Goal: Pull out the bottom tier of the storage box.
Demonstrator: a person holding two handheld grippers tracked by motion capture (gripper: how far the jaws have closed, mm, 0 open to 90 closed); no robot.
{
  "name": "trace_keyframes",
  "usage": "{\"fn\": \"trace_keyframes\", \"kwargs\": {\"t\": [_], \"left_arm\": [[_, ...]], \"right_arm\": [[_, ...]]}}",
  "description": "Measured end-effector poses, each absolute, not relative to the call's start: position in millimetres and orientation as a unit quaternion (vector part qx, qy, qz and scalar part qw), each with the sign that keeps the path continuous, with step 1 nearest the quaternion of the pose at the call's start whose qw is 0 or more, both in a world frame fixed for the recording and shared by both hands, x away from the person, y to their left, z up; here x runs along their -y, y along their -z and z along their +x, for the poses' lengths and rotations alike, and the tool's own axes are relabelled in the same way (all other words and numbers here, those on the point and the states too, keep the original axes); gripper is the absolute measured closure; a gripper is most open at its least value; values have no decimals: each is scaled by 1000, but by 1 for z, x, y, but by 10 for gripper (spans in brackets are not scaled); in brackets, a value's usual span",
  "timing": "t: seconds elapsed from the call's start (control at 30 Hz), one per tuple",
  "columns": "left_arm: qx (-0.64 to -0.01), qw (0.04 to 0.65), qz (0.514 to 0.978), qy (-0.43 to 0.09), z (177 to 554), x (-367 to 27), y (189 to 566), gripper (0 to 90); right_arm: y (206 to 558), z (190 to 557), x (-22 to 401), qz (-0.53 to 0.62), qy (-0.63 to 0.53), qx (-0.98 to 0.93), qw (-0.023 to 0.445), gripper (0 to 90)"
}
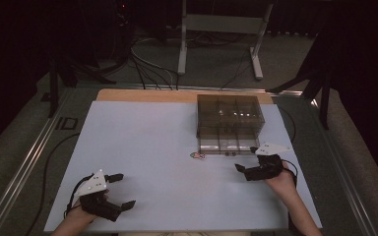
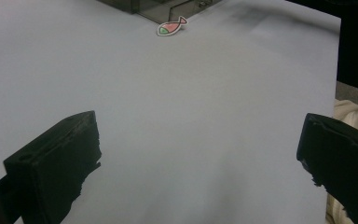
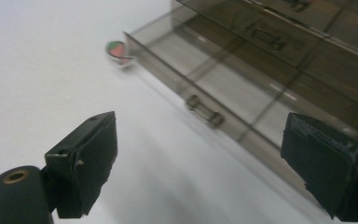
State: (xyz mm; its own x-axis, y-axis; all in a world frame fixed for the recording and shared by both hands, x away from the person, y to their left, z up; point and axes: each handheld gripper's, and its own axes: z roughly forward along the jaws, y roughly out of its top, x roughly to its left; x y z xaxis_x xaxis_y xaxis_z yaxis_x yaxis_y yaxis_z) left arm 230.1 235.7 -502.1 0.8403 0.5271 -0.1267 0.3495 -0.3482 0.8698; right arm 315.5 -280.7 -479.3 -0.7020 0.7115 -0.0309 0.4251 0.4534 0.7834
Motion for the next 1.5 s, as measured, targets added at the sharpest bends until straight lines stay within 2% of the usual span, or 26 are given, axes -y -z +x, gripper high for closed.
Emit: {"fn": "trace_keyframes", "kwargs": {"t": [0.07, 0.13, 0.27, 0.53, 0.67, 0.9, 1.5], "left_arm": [[-269, 505, 815, -88, 230, -235, 502, 0], [-268, 505, 816, -88, 230, -235, 502, 0], [-268, 504, 816, -88, 230, -235, 502, 0], [-268, 502, 817, -89, 230, -235, 502, 0], [-267, 504, 816, -90, 229, -236, 502, 0], [-265, 502, 818, -91, 228, -235, 501, 0], [-263, 498, 822, -87, 229, -232, 502, 0]], "right_arm": [[480, 310, 279, 346, -400, -827, 189, 111], [480, 305, 279, 349, -413, -823, 176, 111], [483, 295, 277, 351, -415, -816, 196, 112], [495, 289, 276, 324, -412, -831, 187, 112], [498, 282, 275, 329, -417, -817, 223, 112], [494, 279, 280, 354, -451, -790, 218, 113], [499, 278, 276, 345, -426, -809, 212, 114]]}}
